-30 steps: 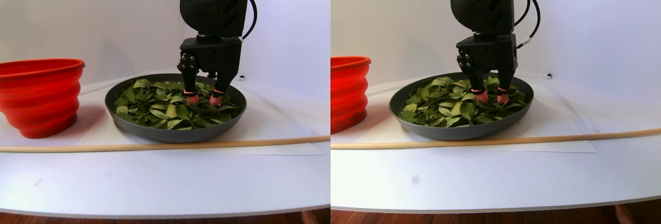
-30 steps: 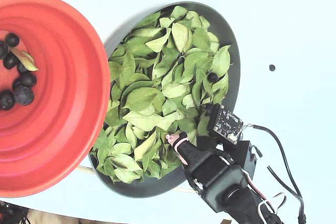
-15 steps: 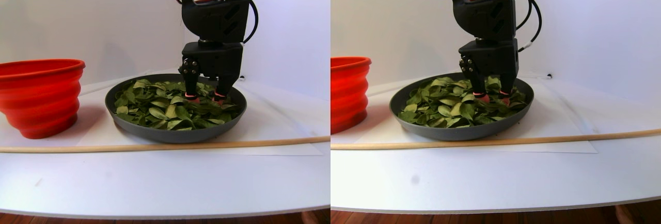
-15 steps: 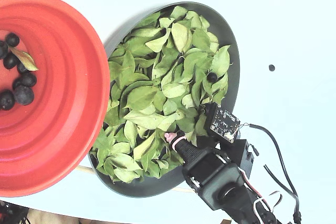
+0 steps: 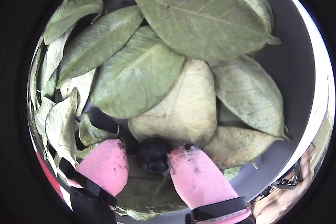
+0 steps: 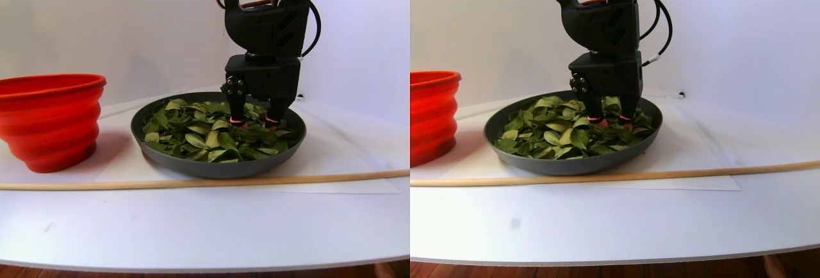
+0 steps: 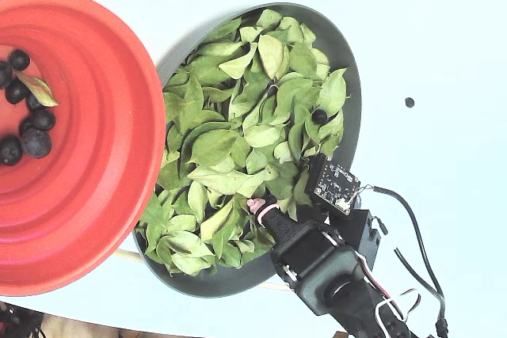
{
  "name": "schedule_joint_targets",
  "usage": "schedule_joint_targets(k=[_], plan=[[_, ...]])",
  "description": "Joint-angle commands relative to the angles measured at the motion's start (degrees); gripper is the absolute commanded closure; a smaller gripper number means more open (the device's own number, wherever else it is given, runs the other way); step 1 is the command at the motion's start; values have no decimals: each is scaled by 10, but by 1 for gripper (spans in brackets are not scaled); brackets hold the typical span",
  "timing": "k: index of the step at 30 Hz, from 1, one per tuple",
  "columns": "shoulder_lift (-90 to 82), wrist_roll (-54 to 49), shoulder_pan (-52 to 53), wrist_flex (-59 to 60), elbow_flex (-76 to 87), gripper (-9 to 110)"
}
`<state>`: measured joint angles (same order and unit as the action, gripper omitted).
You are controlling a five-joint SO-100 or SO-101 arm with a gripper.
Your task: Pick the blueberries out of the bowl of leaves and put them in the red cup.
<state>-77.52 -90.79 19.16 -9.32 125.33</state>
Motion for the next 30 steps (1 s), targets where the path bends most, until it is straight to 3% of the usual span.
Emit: schedule_joint_targets(k=[1, 30], plan=[[8, -1, 11, -5, 6, 88], [-55, -12, 1, 5, 28, 92]])
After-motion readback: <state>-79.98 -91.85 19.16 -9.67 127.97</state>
